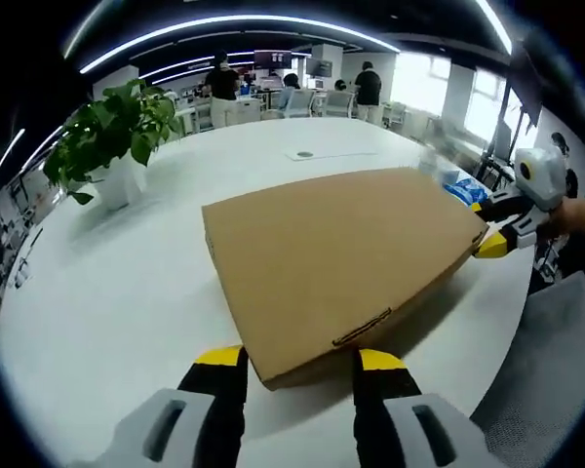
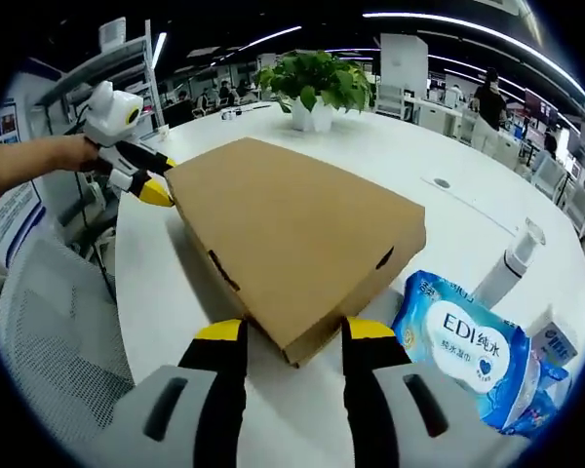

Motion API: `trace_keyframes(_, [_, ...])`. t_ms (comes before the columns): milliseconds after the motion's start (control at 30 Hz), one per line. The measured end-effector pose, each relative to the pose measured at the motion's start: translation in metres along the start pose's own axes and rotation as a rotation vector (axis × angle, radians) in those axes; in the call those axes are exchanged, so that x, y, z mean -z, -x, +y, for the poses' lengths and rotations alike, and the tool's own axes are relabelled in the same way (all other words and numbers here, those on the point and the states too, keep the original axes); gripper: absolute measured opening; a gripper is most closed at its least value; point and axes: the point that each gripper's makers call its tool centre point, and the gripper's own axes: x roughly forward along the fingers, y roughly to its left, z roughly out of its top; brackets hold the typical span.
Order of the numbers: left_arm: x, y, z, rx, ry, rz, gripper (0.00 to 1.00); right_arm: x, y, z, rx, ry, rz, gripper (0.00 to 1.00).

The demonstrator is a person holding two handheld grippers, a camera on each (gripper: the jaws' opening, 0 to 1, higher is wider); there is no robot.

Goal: Operate the shoe box by opening the lid, removing the specified soft item, and placing it in the target area until the item is outside and the box remains undamaged.

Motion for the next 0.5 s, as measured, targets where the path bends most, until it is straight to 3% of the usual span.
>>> trace_keyframes(500, [-0.023, -0.021, 0.007, -0.001, 0.020, -0.011, 0.43, -0.014, -0.012, -0.034, 0.003, 0.019, 0.012, 0.36])
